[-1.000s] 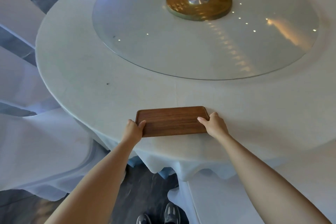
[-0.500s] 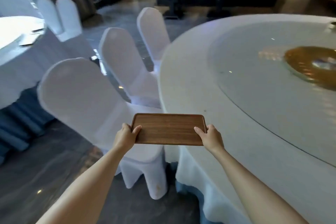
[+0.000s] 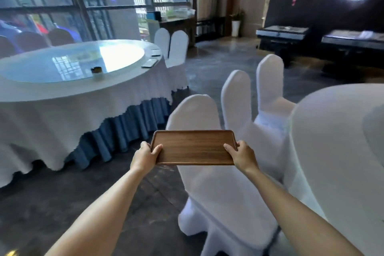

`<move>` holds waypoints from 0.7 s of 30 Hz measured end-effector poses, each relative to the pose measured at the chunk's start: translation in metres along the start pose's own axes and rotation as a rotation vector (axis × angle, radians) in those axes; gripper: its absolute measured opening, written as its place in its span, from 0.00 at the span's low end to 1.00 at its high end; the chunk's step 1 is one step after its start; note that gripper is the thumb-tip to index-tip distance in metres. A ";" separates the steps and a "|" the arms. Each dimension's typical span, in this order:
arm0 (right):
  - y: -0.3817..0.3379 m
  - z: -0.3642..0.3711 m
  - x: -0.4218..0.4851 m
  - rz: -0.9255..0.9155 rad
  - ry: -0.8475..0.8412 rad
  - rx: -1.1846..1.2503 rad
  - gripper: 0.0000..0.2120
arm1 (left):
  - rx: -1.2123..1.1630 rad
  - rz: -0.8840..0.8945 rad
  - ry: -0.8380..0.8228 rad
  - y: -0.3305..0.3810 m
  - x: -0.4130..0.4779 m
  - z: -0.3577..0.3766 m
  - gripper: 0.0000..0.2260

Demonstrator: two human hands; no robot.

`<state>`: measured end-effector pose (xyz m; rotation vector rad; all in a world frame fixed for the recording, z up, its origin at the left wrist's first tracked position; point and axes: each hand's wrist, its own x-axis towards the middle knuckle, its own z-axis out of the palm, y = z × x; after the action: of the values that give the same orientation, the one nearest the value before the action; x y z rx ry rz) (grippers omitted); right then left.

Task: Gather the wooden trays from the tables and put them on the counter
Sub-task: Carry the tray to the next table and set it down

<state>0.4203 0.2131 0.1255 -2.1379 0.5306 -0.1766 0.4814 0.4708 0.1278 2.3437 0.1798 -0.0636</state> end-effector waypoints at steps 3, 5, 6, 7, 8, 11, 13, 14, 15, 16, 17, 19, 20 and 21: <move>-0.057 0.050 0.032 -0.073 -0.045 0.023 0.20 | -0.036 -0.013 0.051 -0.025 0.051 -0.050 0.15; -0.087 0.081 0.054 -0.106 -0.071 0.029 0.20 | -0.038 -0.026 0.081 -0.037 0.082 -0.077 0.15; -0.099 0.097 0.065 -0.119 -0.084 0.026 0.20 | -0.031 -0.034 0.096 -0.043 0.097 -0.089 0.15; -0.111 0.112 0.077 -0.129 -0.098 0.024 0.19 | -0.025 -0.038 0.110 -0.049 0.113 -0.099 0.15; -0.121 0.126 0.089 -0.137 -0.109 0.025 0.19 | -0.022 -0.044 0.124 -0.055 0.128 -0.107 0.16; -0.149 0.169 0.132 -0.160 -0.135 0.027 0.19 | -0.015 -0.078 0.163 -0.070 0.178 -0.122 0.20; -0.166 0.196 0.167 -0.172 -0.152 0.033 0.19 | -0.013 -0.094 0.170 -0.080 0.216 -0.128 0.21; -0.174 0.210 0.185 -0.177 -0.156 0.033 0.19 | -0.015 -0.096 0.173 -0.084 0.237 -0.131 0.20; -0.183 0.223 0.205 -0.186 -0.156 0.037 0.20 | -0.020 -0.099 0.175 -0.086 0.258 -0.133 0.19; -0.191 0.236 0.226 -0.196 -0.153 0.047 0.20 | -0.023 -0.099 0.182 -0.087 0.281 -0.136 0.18; -0.199 0.249 0.248 -0.205 -0.150 0.058 0.22 | -0.019 -0.098 0.189 -0.087 0.305 -0.139 0.17; -0.218 0.272 0.292 -0.217 -0.162 0.068 0.24 | -0.010 -0.100 0.204 -0.082 0.350 -0.147 0.17; -0.230 0.282 0.314 -0.219 -0.171 0.070 0.24 | -0.007 -0.096 0.208 -0.078 0.373 -0.152 0.16; -0.241 0.291 0.336 -0.220 -0.179 0.074 0.24 | 0.002 -0.092 0.209 -0.074 0.396 -0.156 0.16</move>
<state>0.8880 0.4055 0.1258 -2.1120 0.1820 -0.1238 0.8607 0.6770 0.1459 2.3407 0.3905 0.1373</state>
